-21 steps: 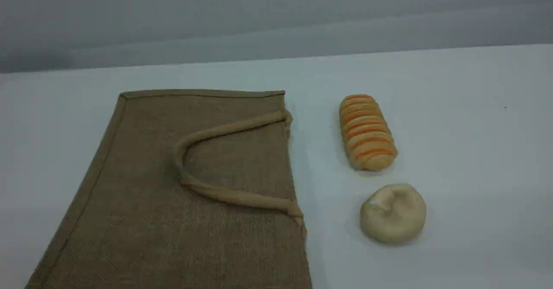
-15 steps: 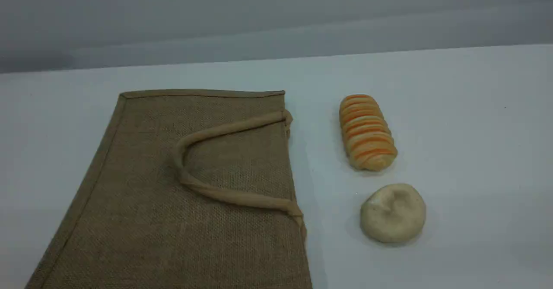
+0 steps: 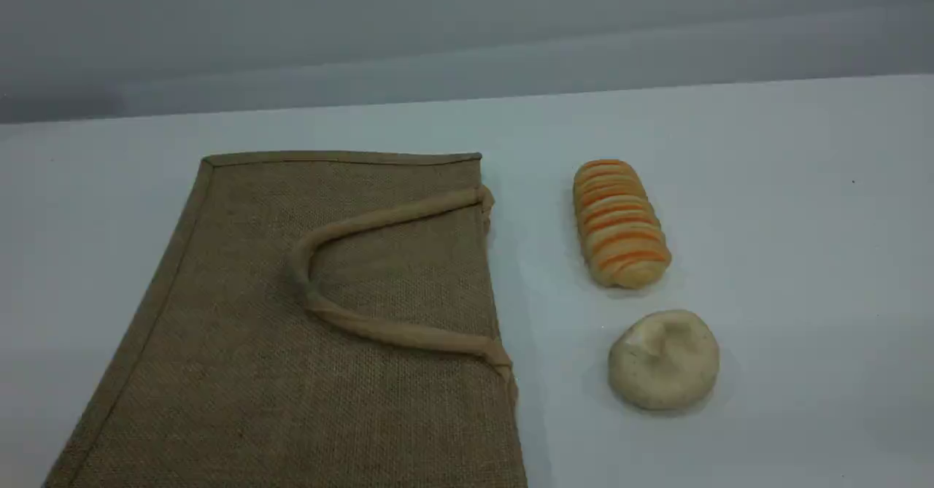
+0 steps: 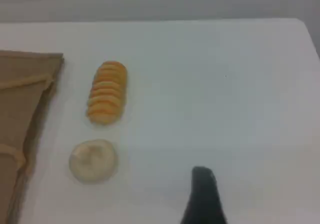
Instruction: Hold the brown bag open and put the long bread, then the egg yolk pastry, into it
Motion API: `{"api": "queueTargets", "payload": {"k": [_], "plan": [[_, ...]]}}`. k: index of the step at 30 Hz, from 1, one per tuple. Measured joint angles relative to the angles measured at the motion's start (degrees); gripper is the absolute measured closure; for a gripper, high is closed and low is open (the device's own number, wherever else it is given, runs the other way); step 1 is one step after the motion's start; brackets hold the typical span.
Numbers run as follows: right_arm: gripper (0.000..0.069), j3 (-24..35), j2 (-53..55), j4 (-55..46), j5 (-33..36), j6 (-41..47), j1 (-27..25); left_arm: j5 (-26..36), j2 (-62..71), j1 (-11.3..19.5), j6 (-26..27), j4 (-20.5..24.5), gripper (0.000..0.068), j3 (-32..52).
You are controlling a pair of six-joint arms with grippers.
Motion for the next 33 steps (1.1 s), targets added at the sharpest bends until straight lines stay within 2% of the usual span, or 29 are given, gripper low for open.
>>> {"api": "queueTargets", "payload": {"k": [23,25,31,33], "plan": [[0.0233,0.0,0.0,-0.1,-0.1,0.0,0.0,0.0,0.2,0.0,0.2,0.0,0.0178,-0.3],[0.0233,-0.5,0.0,0.1,-0.6,-0.8,0.0,-1.5,1.6,0.0,0.2,-0.3,0.0178,-1.4],[0.0233,-3.8,10.0,2.6,-10.9,-4.5,0.0,-10.8,14.4,0.0,0.2,-1.3,0.0178,-7.1],[0.0233,-4.4,16.2,5.3,-15.4,-6.0,0.0,-12.6,20.4,0.0,0.2,-3.5,0.0178,-9.8]]}}
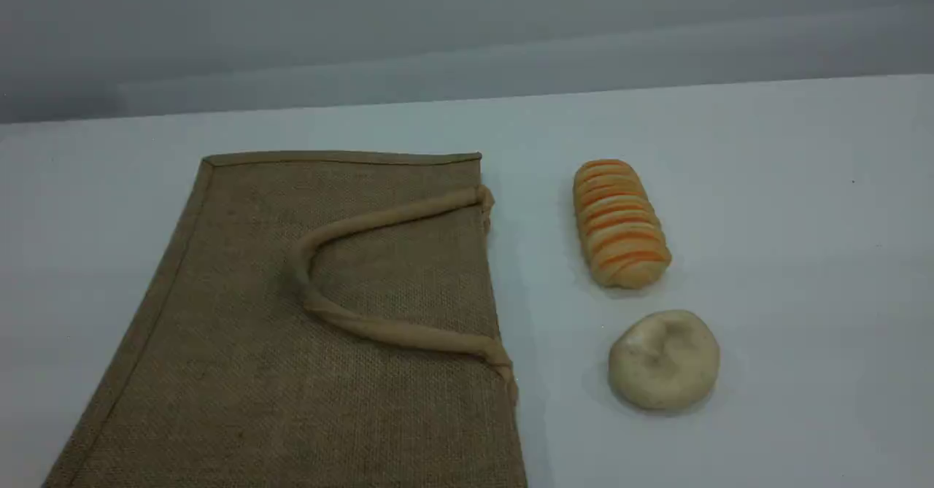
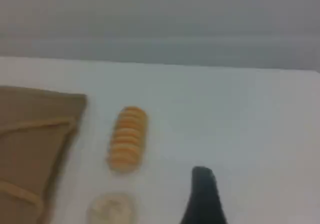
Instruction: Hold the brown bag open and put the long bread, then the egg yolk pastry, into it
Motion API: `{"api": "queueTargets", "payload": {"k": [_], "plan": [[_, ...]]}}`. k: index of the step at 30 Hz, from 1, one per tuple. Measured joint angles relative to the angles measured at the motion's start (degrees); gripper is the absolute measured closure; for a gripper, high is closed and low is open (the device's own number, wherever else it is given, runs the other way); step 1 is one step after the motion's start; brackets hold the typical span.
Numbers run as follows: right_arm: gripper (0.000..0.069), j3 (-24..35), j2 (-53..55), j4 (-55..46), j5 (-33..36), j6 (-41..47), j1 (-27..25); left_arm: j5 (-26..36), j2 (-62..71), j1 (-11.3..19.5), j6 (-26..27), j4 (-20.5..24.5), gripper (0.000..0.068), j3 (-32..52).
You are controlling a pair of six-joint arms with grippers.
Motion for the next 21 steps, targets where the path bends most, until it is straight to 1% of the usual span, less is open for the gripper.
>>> {"api": "queueTargets", "payload": {"k": [3,7,9,11,15,16,18,21], "plan": [[0.0233,-0.8,9.6,4.9,-7.2,-4.3,0.0,-1.5,10.0,0.0,0.0,-2.5,0.0178,-3.9],[0.0233,-2.9,23.4,13.7,-16.7,-11.7,0.1,-6.6,24.0,0.0,-0.1,-5.4,0.0178,-8.2],[0.0233,-4.8,30.2,19.3,-19.6,-16.2,0.1,-8.3,31.4,0.0,-0.1,-7.7,0.0178,-10.0],[0.0233,-6.9,37.7,24.6,-20.8,-21.1,0.1,-9.7,38.1,0.0,-0.1,-9.8,0.0178,-11.6],[0.0233,-11.2,51.3,34.9,-20.6,-30.0,0.1,-14.8,51.2,0.0,-0.2,-10.0,0.0178,-13.4],[0.0233,-12.3,54.0,37.2,-20.5,-31.6,0.1,-16.1,54.4,-0.1,-0.2,-10.7,0.0178,-13.6],[0.0233,-14.1,60.2,41.1,-20.2,-35.1,0.1,-18.0,59.8,-1.0,-0.2,-12.6,0.0178,-14.2],[0.0233,-16.5,67.7,46.6,-20.0,-39.2,0.1,-19.5,67.2,-3.6,-0.2,-12.6,0.0178,-15.7]]}}
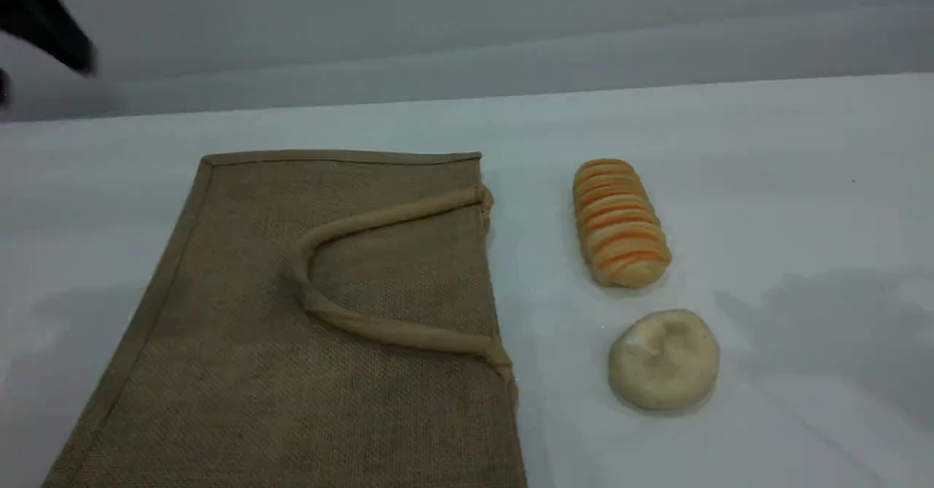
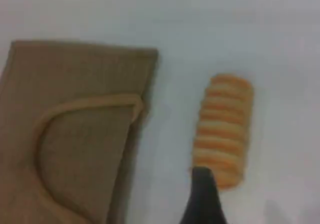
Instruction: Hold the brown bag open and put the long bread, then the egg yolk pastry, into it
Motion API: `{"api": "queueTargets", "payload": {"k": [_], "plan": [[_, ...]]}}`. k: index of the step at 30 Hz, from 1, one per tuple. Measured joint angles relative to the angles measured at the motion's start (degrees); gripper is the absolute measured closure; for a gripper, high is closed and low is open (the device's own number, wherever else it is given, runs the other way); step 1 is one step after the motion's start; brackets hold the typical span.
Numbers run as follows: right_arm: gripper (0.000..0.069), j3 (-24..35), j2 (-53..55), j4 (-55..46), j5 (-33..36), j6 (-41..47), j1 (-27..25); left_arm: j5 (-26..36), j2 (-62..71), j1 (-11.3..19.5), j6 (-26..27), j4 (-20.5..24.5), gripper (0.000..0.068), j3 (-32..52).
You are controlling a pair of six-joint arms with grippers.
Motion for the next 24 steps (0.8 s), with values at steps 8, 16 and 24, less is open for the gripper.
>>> {"api": "queueTargets", "payload": {"k": [8,16,24], "plan": [[0.0233,-1.5,10.6,8.7,0.5,-7.4,0.0,-2.0,15.9,-6.7,-2.2,0.0,0.0178,-5.1],[0.0233,-1.5,10.6,9.5,0.7,-7.7,0.0,-2.7,26.1,-11.1,-4.5,0.2,0.0178,-9.6],[0.0233,-1.5,10.6,9.4,1.1,-7.6,0.0,-2.5,33.0,-12.5,-6.3,0.3,0.0178,-14.3]]}}
